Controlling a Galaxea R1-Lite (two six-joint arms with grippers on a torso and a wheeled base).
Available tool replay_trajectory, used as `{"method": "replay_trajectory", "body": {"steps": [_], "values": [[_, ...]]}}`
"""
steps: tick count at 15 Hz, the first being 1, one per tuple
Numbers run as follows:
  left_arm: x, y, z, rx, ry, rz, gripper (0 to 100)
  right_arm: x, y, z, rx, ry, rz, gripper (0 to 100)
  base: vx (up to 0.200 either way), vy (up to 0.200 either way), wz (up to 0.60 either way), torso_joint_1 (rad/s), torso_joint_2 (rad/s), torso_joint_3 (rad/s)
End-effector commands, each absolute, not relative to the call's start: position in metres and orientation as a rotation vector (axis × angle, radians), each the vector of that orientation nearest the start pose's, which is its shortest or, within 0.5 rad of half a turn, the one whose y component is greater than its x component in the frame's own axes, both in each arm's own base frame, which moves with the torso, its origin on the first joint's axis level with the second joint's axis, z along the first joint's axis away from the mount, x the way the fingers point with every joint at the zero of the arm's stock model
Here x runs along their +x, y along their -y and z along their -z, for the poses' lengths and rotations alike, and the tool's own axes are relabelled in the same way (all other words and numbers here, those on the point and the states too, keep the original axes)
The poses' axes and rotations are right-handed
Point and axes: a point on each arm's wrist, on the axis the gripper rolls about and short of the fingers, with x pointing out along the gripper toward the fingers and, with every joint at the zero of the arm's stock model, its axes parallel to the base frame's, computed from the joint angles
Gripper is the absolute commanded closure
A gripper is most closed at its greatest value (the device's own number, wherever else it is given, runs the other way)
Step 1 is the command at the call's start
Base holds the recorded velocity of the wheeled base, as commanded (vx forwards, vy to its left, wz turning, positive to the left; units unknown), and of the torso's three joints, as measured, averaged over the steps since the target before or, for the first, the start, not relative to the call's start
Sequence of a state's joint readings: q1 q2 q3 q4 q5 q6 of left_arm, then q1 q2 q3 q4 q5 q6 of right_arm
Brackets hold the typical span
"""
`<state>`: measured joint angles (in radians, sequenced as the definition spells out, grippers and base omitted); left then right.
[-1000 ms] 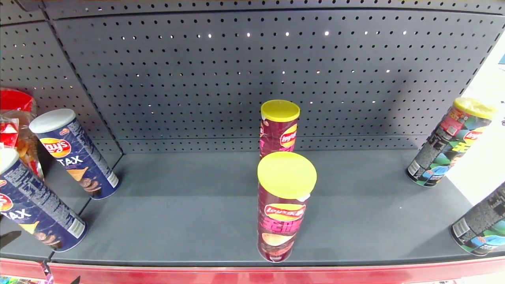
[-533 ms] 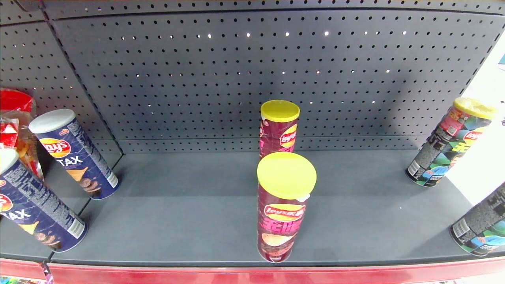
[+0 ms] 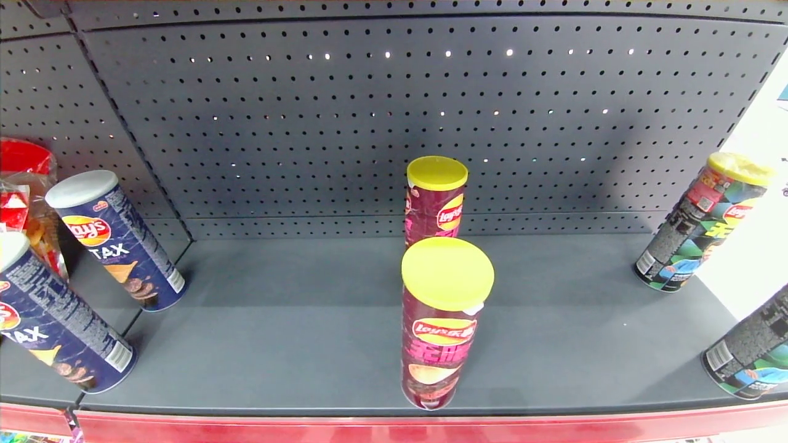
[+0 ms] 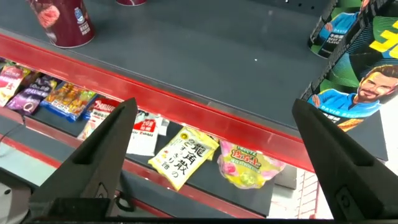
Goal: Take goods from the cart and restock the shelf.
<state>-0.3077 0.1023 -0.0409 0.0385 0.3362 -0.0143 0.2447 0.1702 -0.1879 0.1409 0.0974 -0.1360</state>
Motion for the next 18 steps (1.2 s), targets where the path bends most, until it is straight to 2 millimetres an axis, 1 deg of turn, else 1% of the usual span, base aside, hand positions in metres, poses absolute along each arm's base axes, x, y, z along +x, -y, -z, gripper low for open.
{"method": "replay_trajectory", "body": {"steps": [1,2,3,4,6,8,9,10,11,12,13,14,16,17,18], "values": [[-0.023,-0.015,-0.082,0.011,0.013,-0.002,0,-0.021,0.003,-0.117,-0.144,-0.093,-0.351,0,0.000,0.000,0.00,0.000,0.00,0.000],[-0.023,-0.016,-0.082,0.010,0.014,-0.005,0,-0.021,0.003,-0.117,-0.144,-0.093,-0.351,0,0.000,0.000,0.00,0.000,0.00,0.000],[-0.023,-0.018,-0.082,0.028,0.014,-0.146,0,-0.022,0.003,-0.117,-0.143,-0.092,-0.352,0,0.000,0.000,0.00,0.000,0.00,0.000],[-0.023,-0.018,-0.083,0.028,0.014,-0.158,0,-0.022,0.003,-0.117,-0.144,-0.093,-0.351,0,0.000,0.000,0.00,0.000,0.00,0.000],[-0.017,-0.015,-0.085,0.065,-0.073,-0.213,0,-0.022,0.003,-0.118,-0.143,-0.087,-0.346,0,0.000,0.000,0.00,0.000,0.00,0.000],[-0.013,-0.012,-0.086,0.075,-0.144,-0.373,0,-0.023,0.004,-0.118,-0.142,-0.074,-0.340,0,0.000,0.000,0.00,0.000,0.00,0.000],[-0.012,-0.010,-0.086,0.062,-0.173,-0.508,0,-0.024,0.004,-0.118,-0.142,-0.067,-0.332,0,0.000,0.000,0.00,0.000,0.00,0.000],[-0.014,-0.009,-0.086,0.052,-0.167,-0.572,0,-0.024,0.004,-0.118,-0.142,-0.064,-0.323,0,0.000,0.000,0.00,0.000,0.00,0.000],[-0.019,-0.008,-0.085,0.037,-0.108,-0.575,0,-0.024,0.004,-0.119,-0.143,-0.063,-0.317,0,0.000,0.000,0.00,0.000,0.00,0.000],[-0.020,-0.007,-0.083,0.012,-0.059,-0.517,0,-0.025,0.005,-0.119,-0.143,-0.061,-0.318,0,0.000,0.000,0.00,0.000,0.00,0.000],[-0.018,-0.005,-0.086,-0.024,0.001,-0.443,0,-0.025,0.004,-0.120,-0.142,-0.060,-0.318,0,0.000,0.000,0.00,0.000,0.00,0.000],[-0.017,-0.003,-0.087,-0.029,0.014,-0.325,0,-0.025,0.004,-0.119,-0.143,-0.061,-0.319,0,0.000,0.000,0.00,0.000,0.00,0.000],[-0.015,0.003,-0.083,-0.021,-0.032,-0.040,0,-0.024,0.004,-0.118,-0.143,-0.066,-0.321,0,0.000,0.000,0.00,0.000,0.00,0.000],[-0.015,0.005,-0.083,-0.012,-0.052,0.023,0,-0.024,0.004,-0.119,-0.143,-0.067,-0.321,0,0.000,0.000,0.00,0.000,0.00,0.000],[-0.014,0.005,-0.083,-0.012,-0.066,0.041,0,-0.024,0.004,-0.119,-0.143,-0.067,-0.321,0,0.000,0.000,0.00,0.000,0.00,0.000]]}}
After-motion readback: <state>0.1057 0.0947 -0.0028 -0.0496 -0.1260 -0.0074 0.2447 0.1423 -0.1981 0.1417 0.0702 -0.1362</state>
